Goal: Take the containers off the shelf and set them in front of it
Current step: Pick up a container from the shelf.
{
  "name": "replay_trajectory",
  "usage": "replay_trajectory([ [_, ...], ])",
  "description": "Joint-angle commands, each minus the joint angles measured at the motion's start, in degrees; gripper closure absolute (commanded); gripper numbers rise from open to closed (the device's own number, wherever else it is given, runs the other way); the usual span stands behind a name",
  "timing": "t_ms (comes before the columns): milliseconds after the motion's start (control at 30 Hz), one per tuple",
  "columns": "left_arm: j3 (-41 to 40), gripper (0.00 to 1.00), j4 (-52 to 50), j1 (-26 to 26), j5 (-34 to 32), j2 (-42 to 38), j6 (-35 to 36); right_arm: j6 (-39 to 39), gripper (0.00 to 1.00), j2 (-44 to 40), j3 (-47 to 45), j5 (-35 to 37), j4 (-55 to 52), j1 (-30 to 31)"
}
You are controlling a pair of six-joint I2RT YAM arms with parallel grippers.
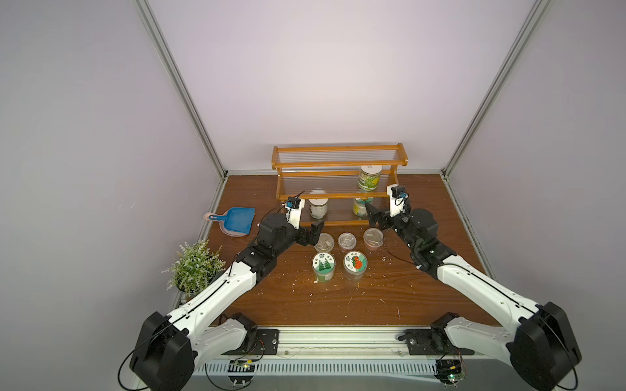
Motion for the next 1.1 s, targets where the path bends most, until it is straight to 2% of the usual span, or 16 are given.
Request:
replay_trajectory([
  [0,1.36,0.01,1.86,0.63,1.20,0.41,-0.46,-0.82,0.01,5.28,4.52,-3.79,6.06,-2.63],
  [300,1.62,0.01,1.06,0.58,0.68,-0.03,-0.25,-0.69,0.01,20.43,14.57,-6.20,10.02,-7.02],
  [467,1.52,0.01,0.66,0.64,0.76,-0.23,-0.32,-1.68,0.01,26.29,19.25,-6.40,11.71,-7.48],
  [1067,1.36,0.01,-0.46,0.59,0.72,-0.25,-0.29,-2.10,0.01,34.97,24.93,-2.54,17.84,-7.83],
])
